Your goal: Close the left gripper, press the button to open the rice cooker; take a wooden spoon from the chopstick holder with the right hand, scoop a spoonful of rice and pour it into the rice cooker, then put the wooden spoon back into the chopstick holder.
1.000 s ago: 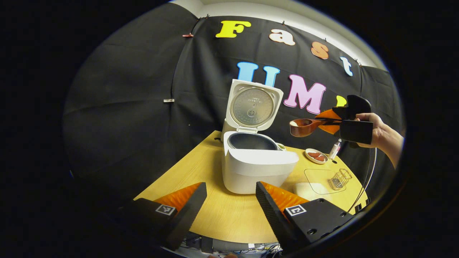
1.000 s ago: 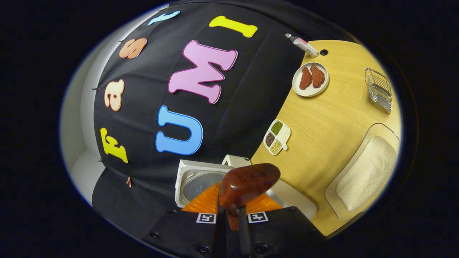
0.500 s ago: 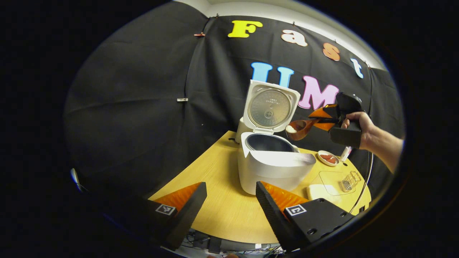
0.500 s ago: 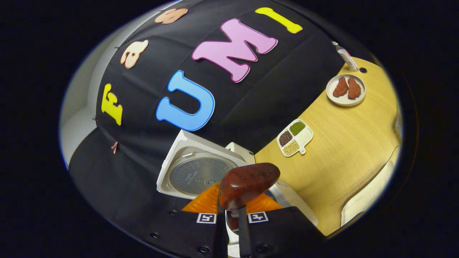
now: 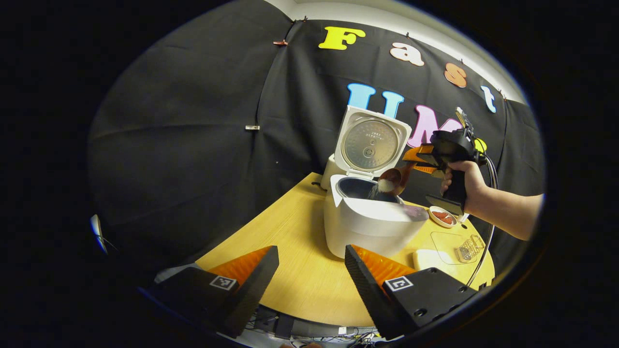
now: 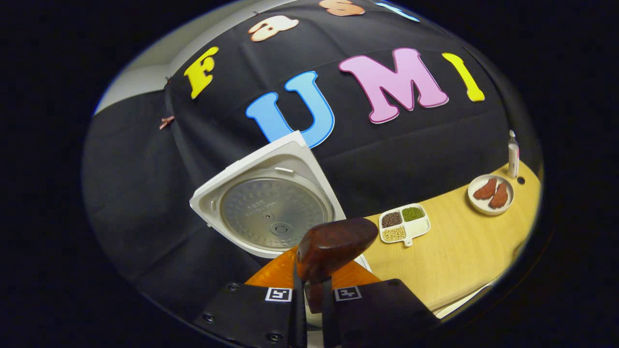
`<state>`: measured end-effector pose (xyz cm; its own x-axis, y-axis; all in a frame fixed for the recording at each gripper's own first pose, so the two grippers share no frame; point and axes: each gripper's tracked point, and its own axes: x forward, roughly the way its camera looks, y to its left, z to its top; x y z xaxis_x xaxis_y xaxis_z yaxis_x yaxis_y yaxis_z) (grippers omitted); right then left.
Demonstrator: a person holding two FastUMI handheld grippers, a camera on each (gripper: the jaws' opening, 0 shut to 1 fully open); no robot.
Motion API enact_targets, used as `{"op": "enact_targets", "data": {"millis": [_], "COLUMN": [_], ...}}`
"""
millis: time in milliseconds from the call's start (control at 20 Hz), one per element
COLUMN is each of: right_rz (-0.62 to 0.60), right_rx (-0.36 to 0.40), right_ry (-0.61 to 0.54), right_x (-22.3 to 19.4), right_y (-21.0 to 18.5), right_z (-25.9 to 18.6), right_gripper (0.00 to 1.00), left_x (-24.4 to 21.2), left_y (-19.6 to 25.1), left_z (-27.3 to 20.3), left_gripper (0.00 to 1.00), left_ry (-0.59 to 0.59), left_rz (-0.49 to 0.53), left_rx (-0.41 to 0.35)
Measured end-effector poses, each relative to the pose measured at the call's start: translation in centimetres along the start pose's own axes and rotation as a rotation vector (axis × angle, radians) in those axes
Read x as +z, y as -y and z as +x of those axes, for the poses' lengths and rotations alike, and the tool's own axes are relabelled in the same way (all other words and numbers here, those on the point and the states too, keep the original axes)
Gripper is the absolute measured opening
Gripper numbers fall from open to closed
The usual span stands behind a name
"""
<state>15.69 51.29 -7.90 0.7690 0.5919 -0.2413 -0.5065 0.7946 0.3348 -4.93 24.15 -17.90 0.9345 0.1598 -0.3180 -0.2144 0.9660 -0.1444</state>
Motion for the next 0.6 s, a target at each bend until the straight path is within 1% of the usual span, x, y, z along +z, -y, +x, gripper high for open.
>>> {"op": "enact_targets", "data": {"millis": [100, 200, 350, 450, 600], "right_rz": [-0.077, -0.145, -0.272, -0.36, -0.465], "right_rx": [0.015, 0.005, 0.014, 0.032, 0.053], "right_ry": [-0.015, -0.021, -0.02, -0.02, -0.013], "right_x": [-0.8, -1.2, -1.5, -2.1, -3.0], "right_y": [-1.2, -1.5, -2.5, -3.4, -4.5], "right_z": [0.6, 1.1, 1.3, 1.6, 1.6], "right_gripper": [0.17, 0.17, 0.17, 0.17, 0.17], "left_x": [-0.5, -0.3, -0.6, -0.7, -0.7], "left_y": [-0.7, -1.7, -2.7, -2.9, -2.6], "left_z": [0.1, 0.4, 0.8, 1.0, 1.2], "left_gripper": [0.95, 0.95, 0.95, 0.97, 0.95], "left_ry": [-0.007, -0.001, 0.002, 0.005, 0.013], "left_rz": [0.008, 0.026, 0.019, 0.012, 0.002], "left_rx": [0.004, 0.016, 0.026, 0.029, 0.026]}}
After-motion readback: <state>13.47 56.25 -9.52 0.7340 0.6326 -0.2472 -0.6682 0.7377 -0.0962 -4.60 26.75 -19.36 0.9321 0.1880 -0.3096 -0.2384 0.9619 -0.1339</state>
